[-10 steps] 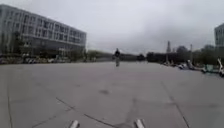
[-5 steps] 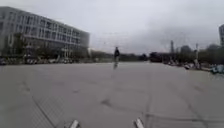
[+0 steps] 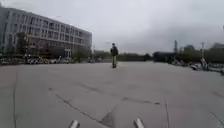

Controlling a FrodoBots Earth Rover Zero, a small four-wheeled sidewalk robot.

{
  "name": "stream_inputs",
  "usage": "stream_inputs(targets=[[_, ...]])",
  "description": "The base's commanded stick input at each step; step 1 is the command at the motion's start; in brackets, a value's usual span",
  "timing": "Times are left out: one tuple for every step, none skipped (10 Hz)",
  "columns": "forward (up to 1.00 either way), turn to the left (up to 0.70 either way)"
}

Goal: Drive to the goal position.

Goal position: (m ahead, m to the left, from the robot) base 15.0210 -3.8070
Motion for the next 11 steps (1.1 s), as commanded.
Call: stream_inputs(targets=[[1.0,0.01],[1.0,0.01],[1.0,0.01],[1.0,0.01],[1.0,0.01],[1.0,0.01],[1.0,0.01],[1.0,0.01],[1.0,0.01],[1.0,0.01],[1.0,0.01]])
